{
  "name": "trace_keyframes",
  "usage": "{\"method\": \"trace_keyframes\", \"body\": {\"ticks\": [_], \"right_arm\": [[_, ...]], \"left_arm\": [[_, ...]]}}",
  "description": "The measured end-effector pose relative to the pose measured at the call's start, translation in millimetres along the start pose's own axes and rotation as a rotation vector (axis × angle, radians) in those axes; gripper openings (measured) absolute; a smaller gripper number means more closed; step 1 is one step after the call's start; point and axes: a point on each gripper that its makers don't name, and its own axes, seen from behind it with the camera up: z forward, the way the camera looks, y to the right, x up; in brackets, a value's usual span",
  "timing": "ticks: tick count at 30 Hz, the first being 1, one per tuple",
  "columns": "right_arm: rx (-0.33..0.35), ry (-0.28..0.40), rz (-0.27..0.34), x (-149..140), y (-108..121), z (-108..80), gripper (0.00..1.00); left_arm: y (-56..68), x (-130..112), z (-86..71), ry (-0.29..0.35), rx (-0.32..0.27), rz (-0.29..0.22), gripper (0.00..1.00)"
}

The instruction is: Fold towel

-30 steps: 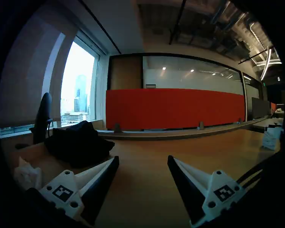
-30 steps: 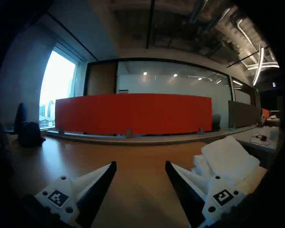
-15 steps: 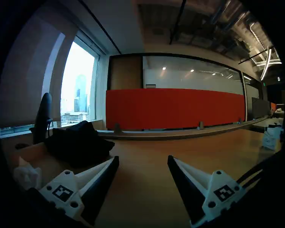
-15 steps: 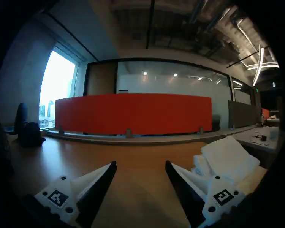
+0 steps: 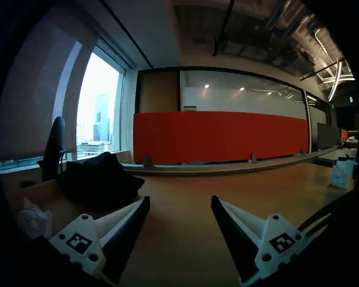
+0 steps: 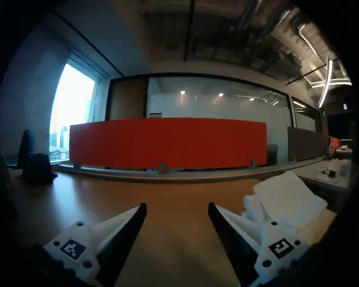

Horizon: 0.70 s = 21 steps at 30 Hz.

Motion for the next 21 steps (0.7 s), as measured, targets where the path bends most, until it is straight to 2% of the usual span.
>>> {"method": "trace_keyframes", "body": {"ticks": [21], "right_arm": [[0.000, 0.000, 0.000, -0.2, -0.2, -0.3, 0.99]], "left_arm": [[-1.8, 0.6, -0.1, -0.001, 0.000, -0.003, 0.94]]}}
